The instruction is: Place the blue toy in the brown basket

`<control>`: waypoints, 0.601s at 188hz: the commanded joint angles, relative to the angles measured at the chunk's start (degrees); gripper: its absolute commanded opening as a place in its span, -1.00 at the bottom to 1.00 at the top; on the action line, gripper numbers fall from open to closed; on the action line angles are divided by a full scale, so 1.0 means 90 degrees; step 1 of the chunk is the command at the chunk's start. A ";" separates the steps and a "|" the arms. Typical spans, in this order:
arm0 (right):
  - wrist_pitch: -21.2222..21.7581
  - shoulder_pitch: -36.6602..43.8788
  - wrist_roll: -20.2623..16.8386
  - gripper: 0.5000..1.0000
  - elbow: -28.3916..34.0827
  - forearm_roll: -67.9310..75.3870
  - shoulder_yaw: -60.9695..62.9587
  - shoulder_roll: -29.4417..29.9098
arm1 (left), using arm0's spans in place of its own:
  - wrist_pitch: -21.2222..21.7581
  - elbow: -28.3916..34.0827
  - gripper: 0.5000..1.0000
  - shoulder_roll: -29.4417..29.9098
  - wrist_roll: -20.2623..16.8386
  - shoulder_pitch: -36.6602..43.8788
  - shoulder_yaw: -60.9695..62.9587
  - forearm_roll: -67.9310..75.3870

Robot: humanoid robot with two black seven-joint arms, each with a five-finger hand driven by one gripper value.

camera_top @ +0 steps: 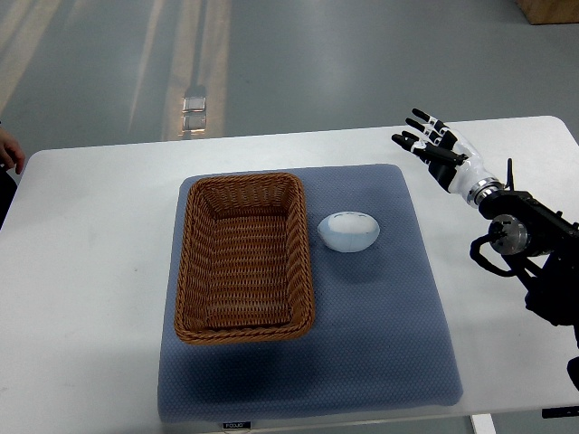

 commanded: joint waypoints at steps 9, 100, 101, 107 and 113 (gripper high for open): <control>0.0003 0.0000 0.0000 0.68 0.0002 -0.0014 -0.0005 -0.0008 | 0.0000 -0.0005 1.00 0.0000 0.0000 0.0000 0.0000 0.0000; 0.0257 0.0176 0.0000 0.67 0.0022 -0.0101 -0.0445 -0.0311 | 0.0000 0.0015 1.00 0.0000 0.0000 0.0000 0.0000 0.0000; 0.0257 0.0176 0.0000 0.67 0.0022 -0.0102 -0.0445 -0.0311 | 0.0000 0.0015 1.00 0.0000 0.0000 0.0000 0.0000 0.0000; 0.0266 0.0205 0.0000 0.67 0.0022 -0.0151 -0.0494 -0.0340 | 0.0000 0.0015 1.00 0.0000 0.0000 0.0000 0.0000 0.0000; 0.0266 0.0234 0.0000 0.67 0.0022 -0.0219 -0.0552 -0.0399 | 0.0000 0.0015 1.00 0.0000 0.0000 0.0000 0.0000 0.0000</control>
